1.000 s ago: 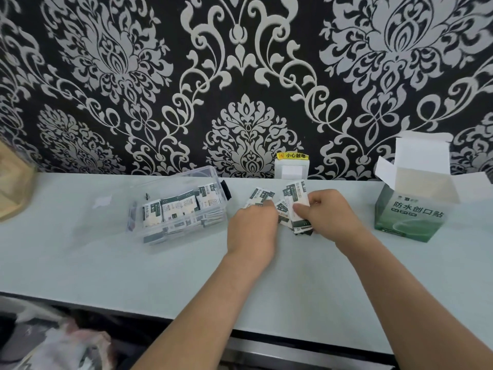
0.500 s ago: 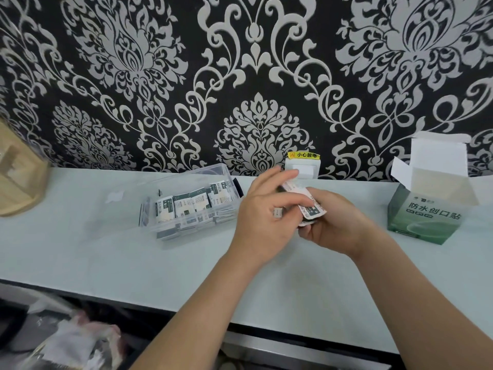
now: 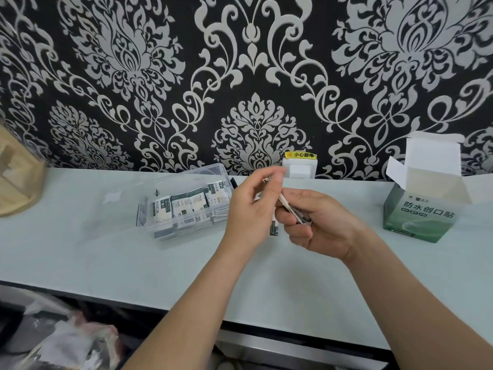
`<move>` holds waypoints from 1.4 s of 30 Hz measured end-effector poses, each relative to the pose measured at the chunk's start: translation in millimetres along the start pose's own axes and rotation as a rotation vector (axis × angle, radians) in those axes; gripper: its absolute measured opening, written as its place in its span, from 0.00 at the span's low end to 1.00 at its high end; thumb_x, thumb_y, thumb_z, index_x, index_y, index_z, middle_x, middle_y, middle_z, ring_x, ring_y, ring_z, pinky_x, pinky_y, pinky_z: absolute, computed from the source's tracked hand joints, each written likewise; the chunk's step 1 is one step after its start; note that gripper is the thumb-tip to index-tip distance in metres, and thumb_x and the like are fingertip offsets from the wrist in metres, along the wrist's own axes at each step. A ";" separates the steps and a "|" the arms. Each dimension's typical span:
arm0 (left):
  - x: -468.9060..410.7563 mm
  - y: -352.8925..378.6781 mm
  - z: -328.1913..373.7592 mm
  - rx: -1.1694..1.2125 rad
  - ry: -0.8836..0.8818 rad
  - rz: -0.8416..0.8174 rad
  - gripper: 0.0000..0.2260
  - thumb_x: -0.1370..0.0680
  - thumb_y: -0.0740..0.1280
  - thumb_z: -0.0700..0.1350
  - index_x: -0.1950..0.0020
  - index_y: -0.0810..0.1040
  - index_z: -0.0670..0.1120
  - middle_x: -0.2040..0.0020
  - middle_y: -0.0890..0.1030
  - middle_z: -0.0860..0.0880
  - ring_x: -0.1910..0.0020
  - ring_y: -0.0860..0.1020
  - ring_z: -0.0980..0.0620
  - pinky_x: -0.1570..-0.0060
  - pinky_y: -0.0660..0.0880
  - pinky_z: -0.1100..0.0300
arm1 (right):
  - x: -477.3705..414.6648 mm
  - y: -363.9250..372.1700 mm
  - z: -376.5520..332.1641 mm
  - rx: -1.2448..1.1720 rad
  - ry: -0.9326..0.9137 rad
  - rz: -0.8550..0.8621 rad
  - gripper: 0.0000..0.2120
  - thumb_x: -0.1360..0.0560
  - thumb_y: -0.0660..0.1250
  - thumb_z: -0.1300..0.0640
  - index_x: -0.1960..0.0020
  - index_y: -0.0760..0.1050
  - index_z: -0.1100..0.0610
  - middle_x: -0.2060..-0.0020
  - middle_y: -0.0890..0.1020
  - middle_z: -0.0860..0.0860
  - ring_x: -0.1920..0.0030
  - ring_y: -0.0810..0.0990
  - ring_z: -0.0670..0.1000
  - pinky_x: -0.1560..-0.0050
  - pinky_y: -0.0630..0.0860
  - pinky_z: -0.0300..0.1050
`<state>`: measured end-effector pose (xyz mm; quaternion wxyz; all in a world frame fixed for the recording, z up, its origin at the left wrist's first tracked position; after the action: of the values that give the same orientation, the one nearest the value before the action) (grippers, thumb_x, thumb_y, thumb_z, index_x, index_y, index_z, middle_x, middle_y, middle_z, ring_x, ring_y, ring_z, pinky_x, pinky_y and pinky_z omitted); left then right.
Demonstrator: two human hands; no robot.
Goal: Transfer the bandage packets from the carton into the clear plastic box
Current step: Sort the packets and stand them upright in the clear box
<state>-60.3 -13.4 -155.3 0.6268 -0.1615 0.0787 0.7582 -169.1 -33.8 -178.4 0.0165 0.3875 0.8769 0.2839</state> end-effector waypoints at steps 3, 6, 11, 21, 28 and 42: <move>-1.6 4.7 -11.7 0.014 -0.082 0.036 0.11 0.20 0.60 0.52 0.47 0.81 0.52 0.52 0.83 0.50 0.51 0.82 0.49 0.47 0.79 0.49 | 0.6 -0.1 -3.3 -0.011 -0.031 0.003 0.10 0.20 0.57 0.54 0.53 0.74 0.57 0.74 0.70 0.50 0.83 0.62 0.42 0.81 0.57 0.32; -4.4 9.2 -24.7 -0.211 -0.147 -0.031 0.15 0.19 0.56 0.54 0.41 0.79 0.51 0.49 0.84 0.48 0.49 0.81 0.46 0.45 0.77 0.45 | 3.5 -21.1 -14.0 -0.014 -0.125 0.218 0.09 0.19 0.57 0.56 0.53 0.72 0.57 0.74 0.71 0.50 0.81 0.65 0.43 0.80 0.59 0.32; 8.6 23.7 -49.4 -1.183 -0.064 -0.297 0.13 0.22 0.59 0.45 0.39 0.73 0.43 0.41 0.77 0.42 0.41 0.74 0.40 0.45 0.70 0.52 | 14.0 -48.4 -17.4 0.010 -0.201 0.547 0.10 0.17 0.55 0.58 0.49 0.73 0.60 0.69 0.82 0.54 0.71 0.81 0.49 0.71 0.79 0.39; 1.5 11.7 -42.3 -0.935 -0.291 -0.220 0.24 0.26 0.62 0.35 0.32 0.69 0.51 0.40 0.72 0.44 0.43 0.74 0.42 0.53 0.66 0.59 | 8.3 -44.3 -3.0 0.345 -0.017 0.615 0.12 0.17 0.53 0.59 0.47 0.75 0.57 0.69 0.75 0.53 0.74 0.69 0.49 0.76 0.66 0.36; 0.4 2.5 -20.1 -0.515 -0.209 -0.027 0.18 0.27 0.72 0.37 0.43 0.75 0.55 0.57 0.81 0.53 0.59 0.80 0.54 0.61 0.72 0.63 | 3.7 -35.4 -6.5 0.338 -0.089 0.675 0.14 0.17 0.54 0.52 0.42 0.74 0.58 0.65 0.78 0.54 0.69 0.76 0.50 0.67 0.76 0.42; 3.2 -1.2 5.1 -0.535 0.051 -0.128 0.28 0.30 0.74 0.47 0.32 0.71 0.59 0.50 0.69 0.59 0.51 0.69 0.65 0.49 0.67 0.68 | 3.1 -5.0 -9.7 0.396 -0.086 0.220 0.09 0.18 0.57 0.60 0.50 0.75 0.60 0.69 0.74 0.55 0.76 0.67 0.49 0.73 0.63 0.41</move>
<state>-60.4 -8.6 -151.5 0.6062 -0.3452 -0.1189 0.7066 -177.0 -39.1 -172.3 -0.0536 0.4884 0.8664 0.0893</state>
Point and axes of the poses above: each hand's wrist, its own x-axis away from the middle knuckle, its own y-axis out of the palm, z = x × y, the point moved 4 cm from there along -x, towards the middle knuckle
